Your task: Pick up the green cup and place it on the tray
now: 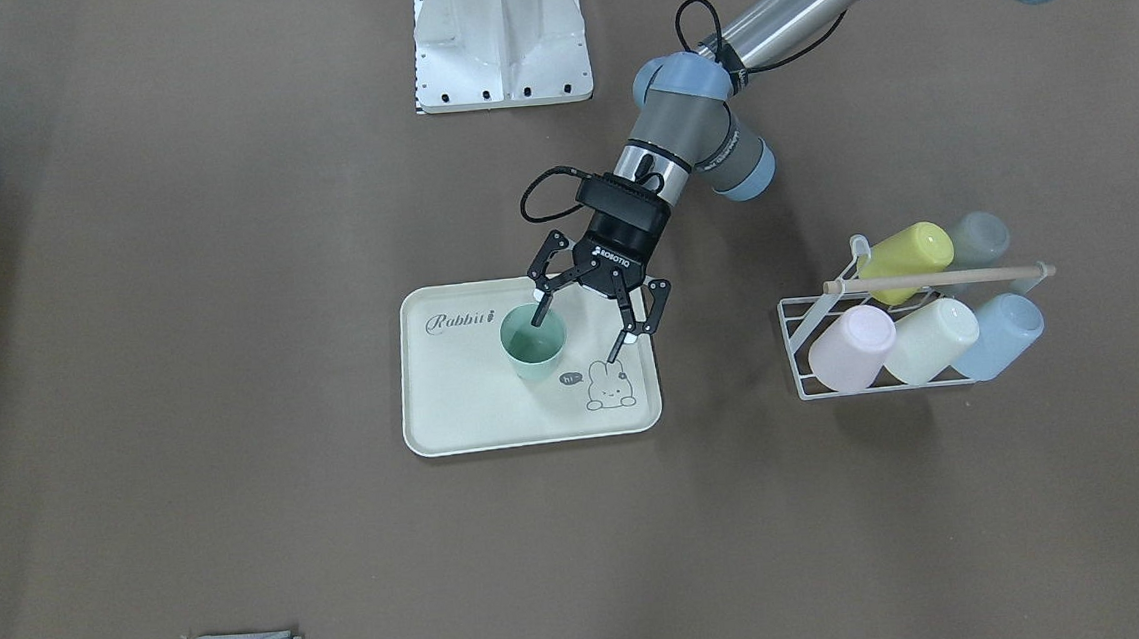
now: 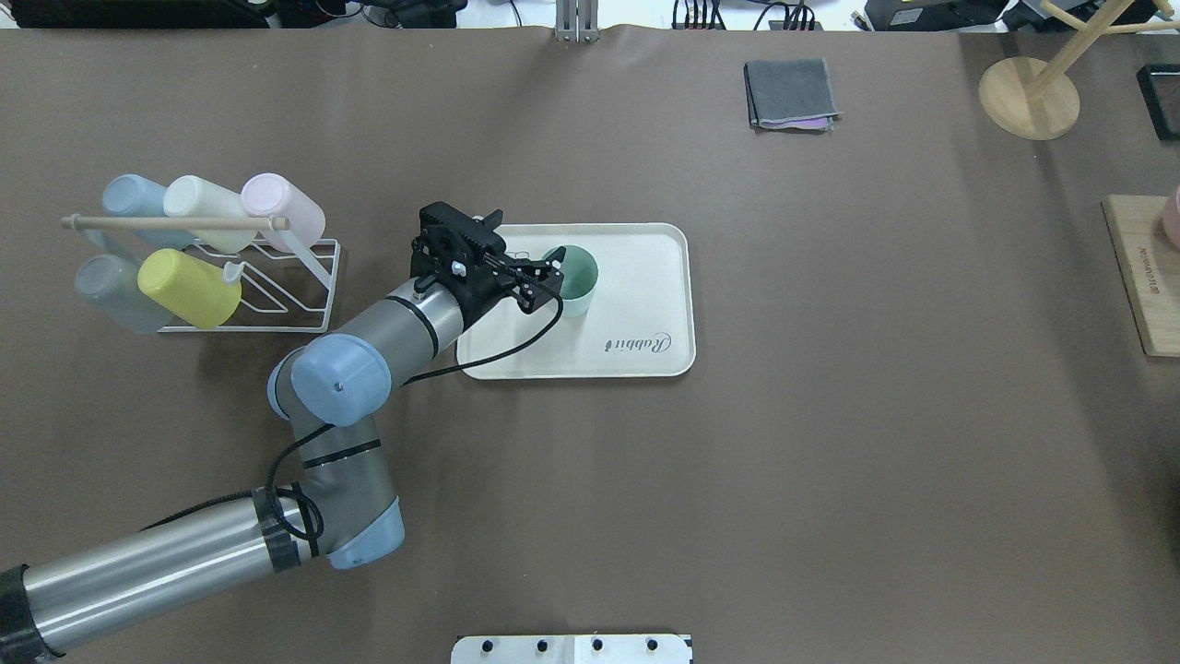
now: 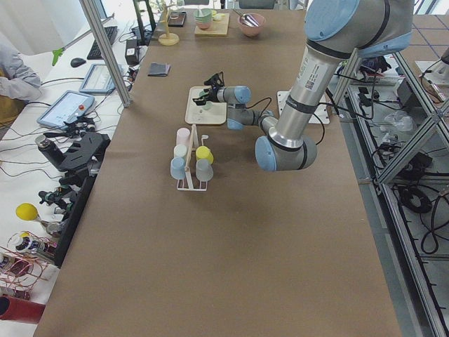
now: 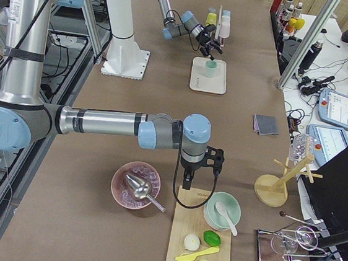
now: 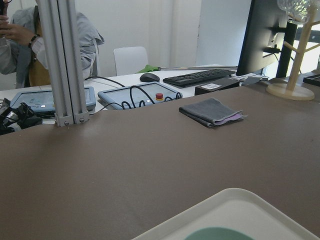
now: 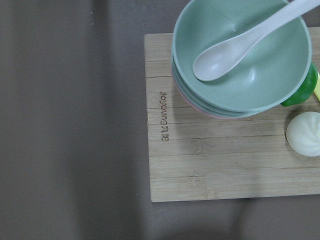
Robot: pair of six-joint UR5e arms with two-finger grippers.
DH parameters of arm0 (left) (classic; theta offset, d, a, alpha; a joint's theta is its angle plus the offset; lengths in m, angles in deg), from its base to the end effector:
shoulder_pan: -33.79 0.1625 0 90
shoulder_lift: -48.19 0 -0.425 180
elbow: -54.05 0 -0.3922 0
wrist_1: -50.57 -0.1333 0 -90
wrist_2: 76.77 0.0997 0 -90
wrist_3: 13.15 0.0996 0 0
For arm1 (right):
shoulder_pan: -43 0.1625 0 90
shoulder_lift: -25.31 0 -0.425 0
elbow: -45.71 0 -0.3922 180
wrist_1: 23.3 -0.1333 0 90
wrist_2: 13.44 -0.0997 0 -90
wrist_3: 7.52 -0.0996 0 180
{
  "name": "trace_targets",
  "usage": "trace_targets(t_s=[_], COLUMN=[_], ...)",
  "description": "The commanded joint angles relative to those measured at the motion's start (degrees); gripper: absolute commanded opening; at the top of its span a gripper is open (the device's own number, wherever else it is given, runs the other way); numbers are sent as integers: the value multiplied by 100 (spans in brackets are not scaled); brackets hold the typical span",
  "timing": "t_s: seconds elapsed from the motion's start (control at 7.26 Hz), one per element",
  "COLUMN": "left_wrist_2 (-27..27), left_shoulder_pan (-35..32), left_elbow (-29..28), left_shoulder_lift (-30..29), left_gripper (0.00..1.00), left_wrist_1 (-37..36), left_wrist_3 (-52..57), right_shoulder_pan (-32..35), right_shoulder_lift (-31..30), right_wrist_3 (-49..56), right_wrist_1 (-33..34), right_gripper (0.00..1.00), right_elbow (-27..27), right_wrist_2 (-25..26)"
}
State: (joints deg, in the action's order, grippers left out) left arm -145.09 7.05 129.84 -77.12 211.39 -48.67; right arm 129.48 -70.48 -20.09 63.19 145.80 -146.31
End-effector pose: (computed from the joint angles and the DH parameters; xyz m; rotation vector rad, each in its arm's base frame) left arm 0.5492 -0.4672 0.2654 1.2471 1.0062 0.0723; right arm 0.0374 -0.4601 0.6147 0.0241 -0.7581 0.0993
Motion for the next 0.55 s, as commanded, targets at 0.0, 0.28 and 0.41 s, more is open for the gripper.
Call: trace_targets(t_s=[0.0, 0.28, 0.41], left_wrist_2=[-872, -1829, -2670], left_shoulder_pan=[-654, -1383, -1979], left_elbow=[678, 1358, 1394], left_shoulder_lift=[-11, 50, 67], left_gripper=[98, 98, 98], left_wrist_1=[-1394, -2919, -3551], left_wrist_3=[-26, -79, -79], right_shoulder_pan=[0, -9, -9], right_shoulder_lift=[-10, -28, -28], right_wrist_3=[9, 44, 44], right_wrist_1=[0, -9, -9], right_gripper=[100, 100, 100], right_elbow=[1, 1, 1], right_wrist_2=[6, 6, 6])
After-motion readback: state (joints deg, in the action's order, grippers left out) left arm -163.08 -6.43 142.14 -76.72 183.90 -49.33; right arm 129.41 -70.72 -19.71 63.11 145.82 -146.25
